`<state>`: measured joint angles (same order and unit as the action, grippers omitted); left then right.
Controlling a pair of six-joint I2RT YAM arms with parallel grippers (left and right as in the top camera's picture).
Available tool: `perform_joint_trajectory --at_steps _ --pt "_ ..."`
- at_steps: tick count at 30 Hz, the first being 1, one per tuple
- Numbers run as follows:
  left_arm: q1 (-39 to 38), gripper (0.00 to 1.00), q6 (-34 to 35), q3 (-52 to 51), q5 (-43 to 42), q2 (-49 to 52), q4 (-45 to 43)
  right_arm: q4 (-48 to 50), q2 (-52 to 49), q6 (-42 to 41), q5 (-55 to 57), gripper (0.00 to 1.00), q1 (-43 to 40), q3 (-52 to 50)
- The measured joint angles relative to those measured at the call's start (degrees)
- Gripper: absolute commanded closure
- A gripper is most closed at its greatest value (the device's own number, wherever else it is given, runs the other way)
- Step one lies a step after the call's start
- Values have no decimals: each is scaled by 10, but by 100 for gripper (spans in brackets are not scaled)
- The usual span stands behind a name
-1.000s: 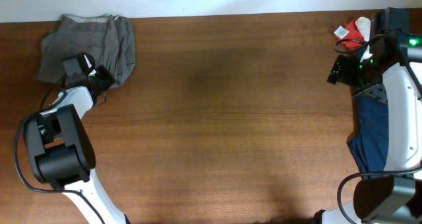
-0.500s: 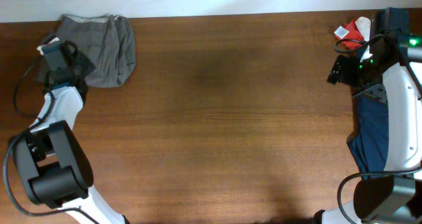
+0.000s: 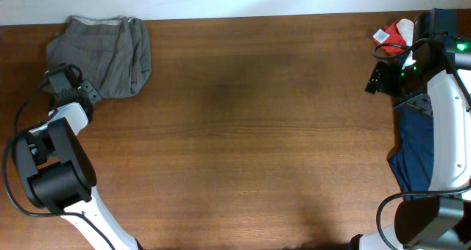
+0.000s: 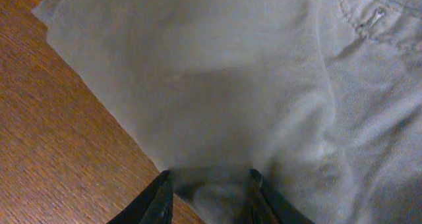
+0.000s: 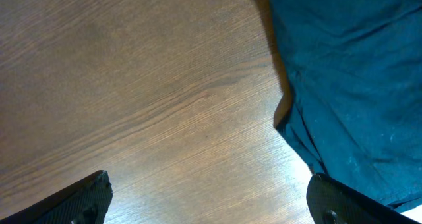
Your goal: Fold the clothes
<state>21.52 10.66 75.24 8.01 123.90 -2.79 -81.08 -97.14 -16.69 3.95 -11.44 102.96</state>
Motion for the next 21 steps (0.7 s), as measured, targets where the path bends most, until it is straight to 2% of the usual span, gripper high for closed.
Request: perform_joint_trajectory --at_steps 2,8,14,17,21 --pt "0 1 -3 0 0 0 24 0 0 0 0 2 0 0" --pt "-6 1 -4 -3 -5 -61 79 0 0 0 0 2 0 0" --pt "-43 1 -4 -3 -96 -269 121 0 0 0 0 2 0 0" --pt "-53 1 -4 0 -179 -381 185 0 0 0 0 2 0 0" --pt "-54 1 -5 3 -269 -490 320 0 0 0 0 1 0 0"
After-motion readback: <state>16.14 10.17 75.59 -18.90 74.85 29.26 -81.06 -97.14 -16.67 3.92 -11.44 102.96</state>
